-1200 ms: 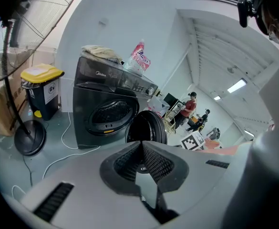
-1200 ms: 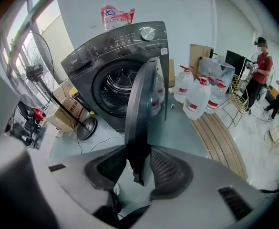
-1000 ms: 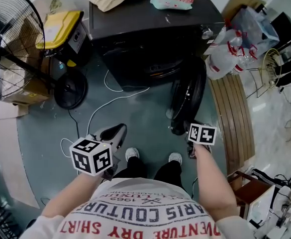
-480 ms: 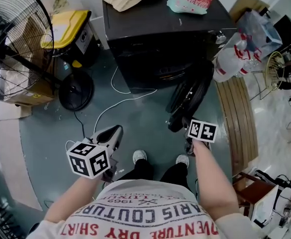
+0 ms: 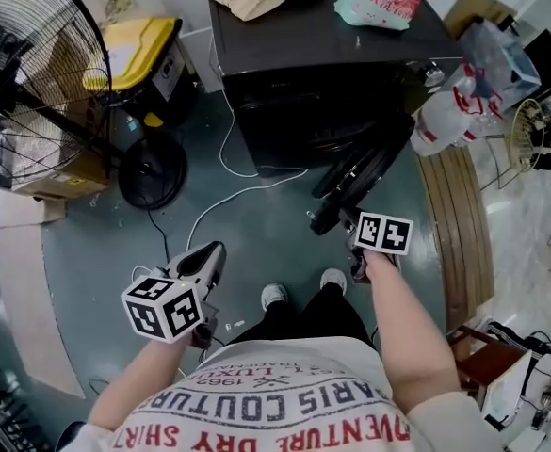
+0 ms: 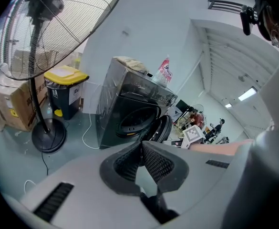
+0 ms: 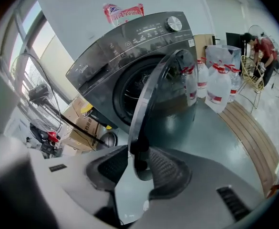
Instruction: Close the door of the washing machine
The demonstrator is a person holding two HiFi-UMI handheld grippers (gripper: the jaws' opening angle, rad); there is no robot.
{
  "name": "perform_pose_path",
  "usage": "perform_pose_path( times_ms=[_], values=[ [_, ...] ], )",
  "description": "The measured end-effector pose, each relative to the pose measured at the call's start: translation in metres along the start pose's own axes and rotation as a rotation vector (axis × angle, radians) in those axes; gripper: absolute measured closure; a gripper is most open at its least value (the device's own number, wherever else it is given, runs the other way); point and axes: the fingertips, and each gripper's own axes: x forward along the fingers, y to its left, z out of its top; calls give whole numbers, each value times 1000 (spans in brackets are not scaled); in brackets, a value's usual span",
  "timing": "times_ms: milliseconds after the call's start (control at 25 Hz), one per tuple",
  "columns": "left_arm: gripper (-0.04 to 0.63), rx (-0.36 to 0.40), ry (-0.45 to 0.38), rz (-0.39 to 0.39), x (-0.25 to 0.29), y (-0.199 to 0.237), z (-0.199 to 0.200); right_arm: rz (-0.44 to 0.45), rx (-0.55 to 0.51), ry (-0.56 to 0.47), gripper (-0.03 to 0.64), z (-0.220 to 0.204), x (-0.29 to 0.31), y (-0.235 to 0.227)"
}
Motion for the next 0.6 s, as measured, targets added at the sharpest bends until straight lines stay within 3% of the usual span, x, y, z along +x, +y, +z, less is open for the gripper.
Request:
perform_pose_path(
  times_ms=[200, 360, 600],
  values=[
    [561, -16, -22, 39, -3, 15, 10, 119, -81, -3, 449, 10, 11, 25],
    [561, -44, -42, 71, -5, 24, 17, 188, -242, 28, 428, 16, 20, 39],
    [560, -75, -54, 126, -4, 36, 32, 239, -486, 96, 462, 25, 32, 52]
  ],
)
